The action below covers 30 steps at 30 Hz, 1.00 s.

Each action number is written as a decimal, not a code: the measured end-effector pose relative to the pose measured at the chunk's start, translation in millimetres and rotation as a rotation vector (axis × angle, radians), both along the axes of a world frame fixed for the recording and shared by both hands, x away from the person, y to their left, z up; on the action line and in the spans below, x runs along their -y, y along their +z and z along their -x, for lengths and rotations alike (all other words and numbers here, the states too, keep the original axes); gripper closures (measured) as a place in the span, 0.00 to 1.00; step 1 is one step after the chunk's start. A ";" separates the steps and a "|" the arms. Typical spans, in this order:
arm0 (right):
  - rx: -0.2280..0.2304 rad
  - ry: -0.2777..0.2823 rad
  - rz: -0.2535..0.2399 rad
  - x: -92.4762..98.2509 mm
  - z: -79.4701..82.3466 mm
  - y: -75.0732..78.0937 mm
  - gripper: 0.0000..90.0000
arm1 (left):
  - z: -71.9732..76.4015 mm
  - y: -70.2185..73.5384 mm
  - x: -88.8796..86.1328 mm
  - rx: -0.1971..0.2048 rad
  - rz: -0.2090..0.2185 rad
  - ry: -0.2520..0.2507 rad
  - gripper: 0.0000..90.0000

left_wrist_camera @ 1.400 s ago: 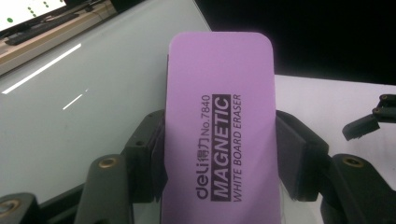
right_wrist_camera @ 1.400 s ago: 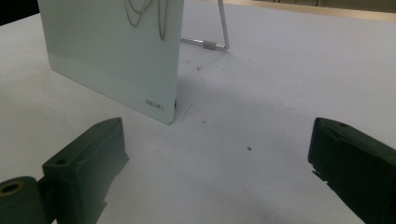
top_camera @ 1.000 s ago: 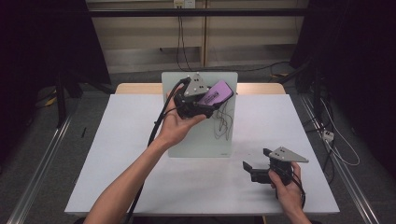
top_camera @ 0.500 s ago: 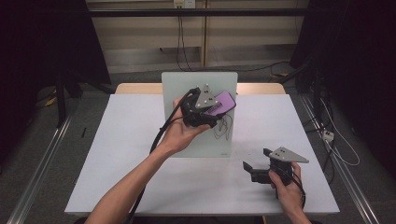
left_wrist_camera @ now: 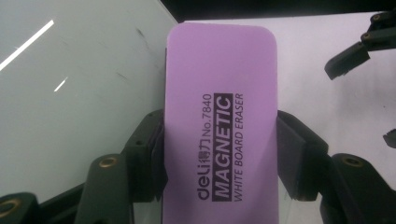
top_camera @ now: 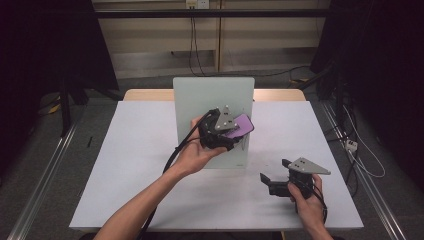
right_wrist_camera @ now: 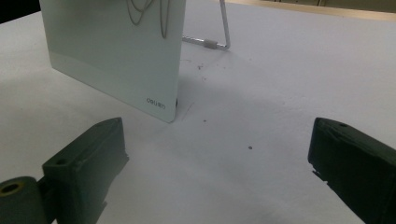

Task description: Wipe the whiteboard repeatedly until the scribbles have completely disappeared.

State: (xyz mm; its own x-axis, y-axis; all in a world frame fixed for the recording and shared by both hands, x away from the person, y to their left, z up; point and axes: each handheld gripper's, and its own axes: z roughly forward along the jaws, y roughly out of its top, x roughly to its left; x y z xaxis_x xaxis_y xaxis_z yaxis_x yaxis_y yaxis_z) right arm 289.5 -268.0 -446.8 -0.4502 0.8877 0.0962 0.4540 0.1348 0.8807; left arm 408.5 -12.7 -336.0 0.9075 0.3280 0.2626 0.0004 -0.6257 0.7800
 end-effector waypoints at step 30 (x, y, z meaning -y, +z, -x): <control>-0.002 0.000 -0.001 0.9 0.5 0.3 0.05 | -5.6 18.4 9.0 0.050 0.019 0.021 0.46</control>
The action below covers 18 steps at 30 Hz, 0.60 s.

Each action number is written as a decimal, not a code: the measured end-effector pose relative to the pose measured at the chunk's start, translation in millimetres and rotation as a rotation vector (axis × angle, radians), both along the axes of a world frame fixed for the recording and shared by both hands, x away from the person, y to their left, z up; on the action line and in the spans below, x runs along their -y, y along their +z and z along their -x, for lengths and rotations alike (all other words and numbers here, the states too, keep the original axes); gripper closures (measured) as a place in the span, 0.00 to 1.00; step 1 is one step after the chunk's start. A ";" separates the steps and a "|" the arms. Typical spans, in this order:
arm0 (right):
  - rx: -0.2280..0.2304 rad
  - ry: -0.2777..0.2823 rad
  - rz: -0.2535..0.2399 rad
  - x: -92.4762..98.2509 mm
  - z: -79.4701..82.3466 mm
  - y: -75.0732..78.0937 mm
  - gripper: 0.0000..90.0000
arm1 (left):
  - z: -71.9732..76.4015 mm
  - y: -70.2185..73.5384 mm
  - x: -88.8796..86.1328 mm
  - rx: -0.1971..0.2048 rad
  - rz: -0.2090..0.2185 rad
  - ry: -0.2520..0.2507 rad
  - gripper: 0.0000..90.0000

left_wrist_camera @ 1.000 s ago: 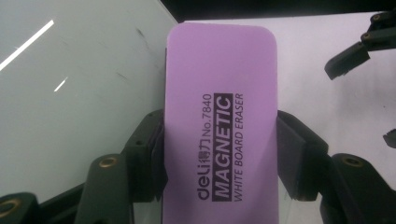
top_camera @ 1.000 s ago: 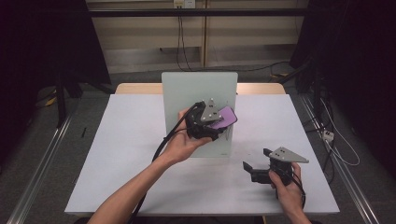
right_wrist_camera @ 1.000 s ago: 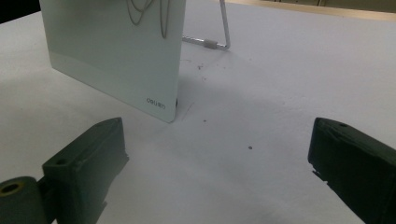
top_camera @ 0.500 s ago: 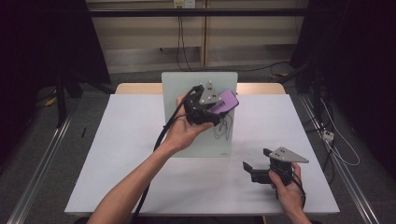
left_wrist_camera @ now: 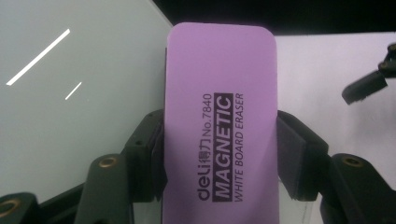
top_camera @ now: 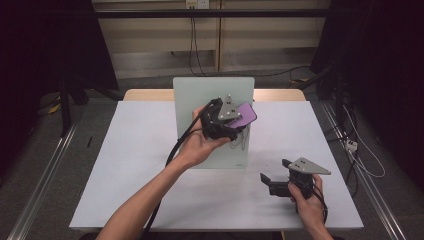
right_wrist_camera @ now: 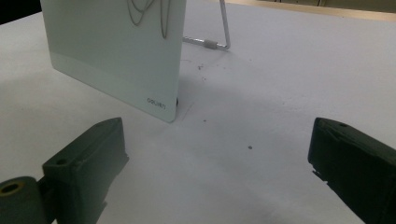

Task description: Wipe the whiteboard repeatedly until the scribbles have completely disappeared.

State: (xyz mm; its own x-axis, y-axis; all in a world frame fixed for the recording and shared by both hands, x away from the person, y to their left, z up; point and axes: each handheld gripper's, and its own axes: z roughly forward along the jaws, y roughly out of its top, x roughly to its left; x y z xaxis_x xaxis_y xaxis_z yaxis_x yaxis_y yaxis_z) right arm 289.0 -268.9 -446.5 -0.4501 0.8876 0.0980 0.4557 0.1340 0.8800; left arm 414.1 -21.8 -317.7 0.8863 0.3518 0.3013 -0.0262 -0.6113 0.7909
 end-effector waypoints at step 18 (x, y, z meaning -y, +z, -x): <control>0.002 0.002 -0.001 0.8 0.2 0.0 0.04 | 9.8 -28.7 7.2 -0.074 -0.056 -0.037 0.46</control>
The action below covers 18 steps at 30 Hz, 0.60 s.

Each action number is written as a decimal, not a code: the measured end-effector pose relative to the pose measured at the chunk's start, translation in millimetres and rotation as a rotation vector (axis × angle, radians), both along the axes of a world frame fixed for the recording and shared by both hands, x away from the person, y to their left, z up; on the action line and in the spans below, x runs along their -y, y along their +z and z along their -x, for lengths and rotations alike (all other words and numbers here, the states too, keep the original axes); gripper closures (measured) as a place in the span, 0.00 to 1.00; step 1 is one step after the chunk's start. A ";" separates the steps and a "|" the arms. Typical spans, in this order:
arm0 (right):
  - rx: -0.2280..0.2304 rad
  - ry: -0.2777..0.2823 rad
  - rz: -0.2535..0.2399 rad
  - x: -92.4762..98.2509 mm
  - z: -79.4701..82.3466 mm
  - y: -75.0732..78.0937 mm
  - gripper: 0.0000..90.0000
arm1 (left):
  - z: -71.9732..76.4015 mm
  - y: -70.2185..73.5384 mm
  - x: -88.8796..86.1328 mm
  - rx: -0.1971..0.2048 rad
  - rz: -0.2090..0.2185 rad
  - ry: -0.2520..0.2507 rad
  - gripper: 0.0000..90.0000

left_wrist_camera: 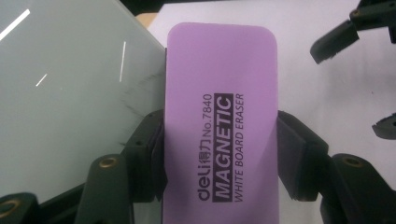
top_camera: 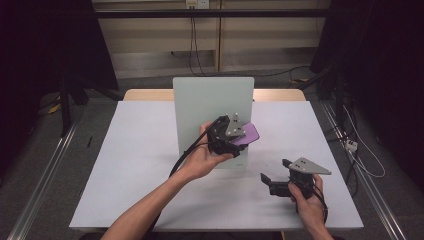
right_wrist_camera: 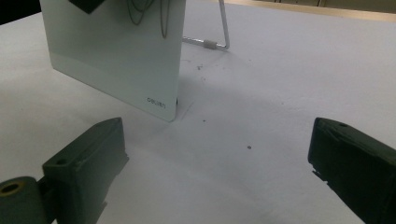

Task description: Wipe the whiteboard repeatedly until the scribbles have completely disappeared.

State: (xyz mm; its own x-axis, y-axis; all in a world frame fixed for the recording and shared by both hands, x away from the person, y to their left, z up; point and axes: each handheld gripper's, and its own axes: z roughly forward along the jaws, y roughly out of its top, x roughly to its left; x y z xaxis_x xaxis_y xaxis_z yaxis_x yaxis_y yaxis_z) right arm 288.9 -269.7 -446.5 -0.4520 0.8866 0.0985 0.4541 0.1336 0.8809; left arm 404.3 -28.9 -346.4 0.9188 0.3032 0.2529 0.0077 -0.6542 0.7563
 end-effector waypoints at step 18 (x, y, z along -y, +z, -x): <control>-0.002 -0.001 0.000 -1.0 -0.1 0.0 0.05 | -9.6 27.4 -16.4 0.049 0.064 0.060 0.46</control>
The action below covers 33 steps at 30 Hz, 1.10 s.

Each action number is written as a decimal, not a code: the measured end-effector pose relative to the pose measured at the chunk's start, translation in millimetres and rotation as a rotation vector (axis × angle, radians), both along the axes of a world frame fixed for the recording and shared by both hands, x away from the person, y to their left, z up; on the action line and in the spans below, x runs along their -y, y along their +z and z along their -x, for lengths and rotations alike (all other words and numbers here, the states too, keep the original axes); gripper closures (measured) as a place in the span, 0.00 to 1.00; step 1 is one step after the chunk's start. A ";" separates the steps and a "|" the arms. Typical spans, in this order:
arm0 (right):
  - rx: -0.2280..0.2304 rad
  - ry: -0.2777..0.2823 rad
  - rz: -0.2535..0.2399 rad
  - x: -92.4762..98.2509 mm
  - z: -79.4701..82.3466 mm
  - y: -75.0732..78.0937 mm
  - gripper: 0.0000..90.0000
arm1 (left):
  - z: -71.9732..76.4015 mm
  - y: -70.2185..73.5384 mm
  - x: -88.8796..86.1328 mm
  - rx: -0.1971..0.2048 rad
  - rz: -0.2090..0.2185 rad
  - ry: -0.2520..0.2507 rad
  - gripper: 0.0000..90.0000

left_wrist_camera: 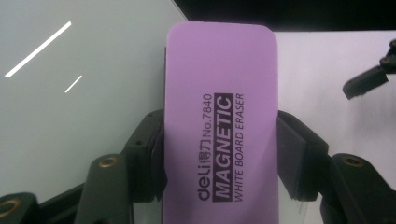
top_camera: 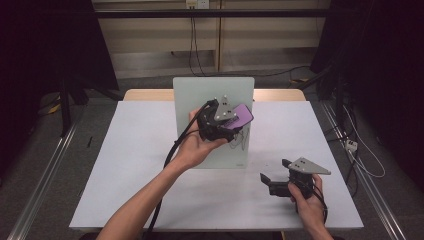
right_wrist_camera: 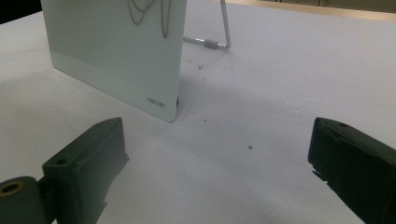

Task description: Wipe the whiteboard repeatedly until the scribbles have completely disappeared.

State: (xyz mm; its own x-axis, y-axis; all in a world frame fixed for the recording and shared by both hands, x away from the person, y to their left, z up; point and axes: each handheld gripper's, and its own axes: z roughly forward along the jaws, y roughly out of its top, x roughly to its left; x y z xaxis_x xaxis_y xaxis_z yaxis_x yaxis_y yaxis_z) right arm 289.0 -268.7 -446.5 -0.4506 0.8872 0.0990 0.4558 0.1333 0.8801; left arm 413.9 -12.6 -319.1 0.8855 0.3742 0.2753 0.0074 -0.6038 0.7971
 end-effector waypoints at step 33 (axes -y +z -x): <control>0.004 0.002 0.000 0.5 0.3 0.1 0.05 | 3.1 -5.8 11.7 -0.029 -0.051 -0.021 0.46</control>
